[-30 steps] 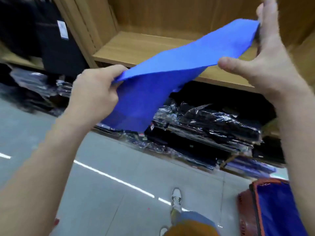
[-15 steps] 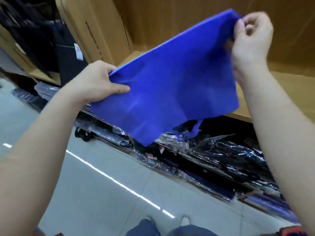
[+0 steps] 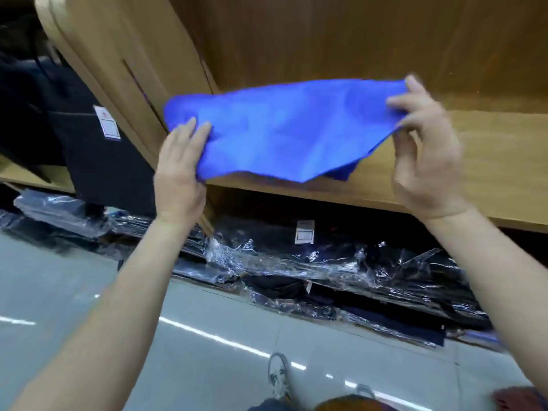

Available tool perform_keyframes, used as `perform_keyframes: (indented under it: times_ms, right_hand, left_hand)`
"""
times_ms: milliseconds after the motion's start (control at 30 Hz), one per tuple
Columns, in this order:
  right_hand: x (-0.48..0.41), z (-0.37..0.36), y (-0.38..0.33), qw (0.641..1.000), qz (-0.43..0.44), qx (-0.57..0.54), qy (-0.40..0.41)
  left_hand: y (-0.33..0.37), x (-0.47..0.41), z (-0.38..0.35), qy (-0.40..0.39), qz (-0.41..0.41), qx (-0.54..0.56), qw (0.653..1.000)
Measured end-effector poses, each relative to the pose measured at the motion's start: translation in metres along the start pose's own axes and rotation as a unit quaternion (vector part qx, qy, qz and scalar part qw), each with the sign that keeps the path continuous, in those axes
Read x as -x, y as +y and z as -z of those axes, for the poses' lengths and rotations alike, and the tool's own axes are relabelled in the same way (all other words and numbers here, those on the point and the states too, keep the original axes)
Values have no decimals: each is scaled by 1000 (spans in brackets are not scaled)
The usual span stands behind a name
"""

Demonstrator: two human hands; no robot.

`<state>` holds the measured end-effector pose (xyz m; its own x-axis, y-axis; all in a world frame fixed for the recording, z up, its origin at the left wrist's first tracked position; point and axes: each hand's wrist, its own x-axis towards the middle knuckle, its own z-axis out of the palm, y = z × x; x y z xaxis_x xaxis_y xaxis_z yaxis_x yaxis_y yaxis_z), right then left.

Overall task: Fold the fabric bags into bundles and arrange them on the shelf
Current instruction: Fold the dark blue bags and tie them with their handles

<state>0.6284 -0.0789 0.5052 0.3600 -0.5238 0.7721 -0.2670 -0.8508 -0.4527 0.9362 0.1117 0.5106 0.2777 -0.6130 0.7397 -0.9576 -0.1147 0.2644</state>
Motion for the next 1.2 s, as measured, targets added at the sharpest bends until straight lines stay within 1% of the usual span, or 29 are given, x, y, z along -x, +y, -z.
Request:
perform_keyframes:
  times_ms: [33,67,100,133,167,233,300,333,367,400,433,467,500,533,567,600,633,667,733,833,867,900,967,1000,1033,1067,1133,1167,1200]
  right_hand:
    - [24,-12,-14,998,-6,-6,-61]
    - [36,-14,-6,992,-17,-31,-123]
    - [54,-22,-6,978,-94,-29,-184]
    - [61,-29,-3,962,-154,-21,-223]
    - [61,-33,0,943,-227,-36,-240]
    - [49,-39,-2,911,-352,-65,-206]
    - [30,-45,-10,902,-406,-48,-139]
    - [16,-46,-9,894,-430,-25,-124]
    - [1,-47,-9,876,-464,-18,-129]
    - [-13,-47,-9,843,-516,-44,-148]
    - [-27,-49,-5,798,-569,-95,-173]
    - [-37,-52,0,753,-609,-151,-200]
    - [-44,-55,6,719,-629,-192,-224]
    - [-51,-59,15,706,-633,-207,-240]
    - [-58,-64,21,703,-635,-209,-242]
    - [-64,-69,28,701,-640,-211,-232]
    - [-70,-74,32,700,-643,-221,-216]
    - [-74,-80,37,703,-644,-235,-192]
    - [-81,-89,41,711,-635,-267,-139]
    - [-84,-100,47,712,-619,-330,-34]
    - [-84,-103,50,725,-600,-339,9]
    - [-84,-105,52,752,-566,-334,49]
    - [-85,-104,55,816,-486,-299,90]
    - [-87,-102,57,832,-459,-296,102]
    - [-89,-99,59,827,-455,-313,103]
    - [-92,-95,58,805,-470,-350,95]
    - [-93,-86,59,760,-504,-409,-2]
    - [-91,-83,64,738,-522,-424,-59]
    - [-89,-83,67,718,-544,-424,-93]
  left_hand:
    - [-20,18,-15,-95,-12,-66,993]
    - [-30,30,-22,-212,-19,-136,968]
    - [-43,42,-27,-308,-9,-184,933]
    - [-47,45,-28,-370,-4,-198,908]
    - [-52,40,-30,-396,8,-189,899]
    - [-53,22,-31,-427,12,-164,889]
    - [-55,6,-31,-465,35,-141,873]
    - [-55,-4,-28,-498,43,-129,856]
    - [-54,-13,-24,-530,48,-116,839]
    - [-55,-22,-22,-558,55,-102,822]
    - [-56,-31,-21,-585,73,-80,804]
    - [-57,-40,-23,-593,96,-52,798]
    - [-60,-47,-28,-581,124,-27,804]
    - [-63,-53,-35,-546,148,-11,825]
    - [-68,-57,-44,-502,167,-10,849]
    - [-74,-59,-55,-462,173,-30,870]
    - [-79,-61,-67,-437,184,-59,879]
    - [-87,-62,-79,-427,201,-90,877]
    - [-96,-71,-96,-427,270,-114,855]
    - [-104,-94,-114,-416,357,-82,832]
    - [-106,-100,-118,-415,367,-71,829]
    - [-106,-104,-120,-416,369,-64,829]
    - [-105,-109,-122,-424,355,-56,831]
    - [-106,-110,-123,-428,346,-53,833]
    - [-106,-109,-124,-430,340,-51,835]
    - [-106,-108,-123,-429,336,-49,837]
    - [-108,-105,-122,-431,324,-59,840]
    - [-110,-105,-122,-436,315,-69,840]
    - [-111,-105,-122,-444,305,-78,839]
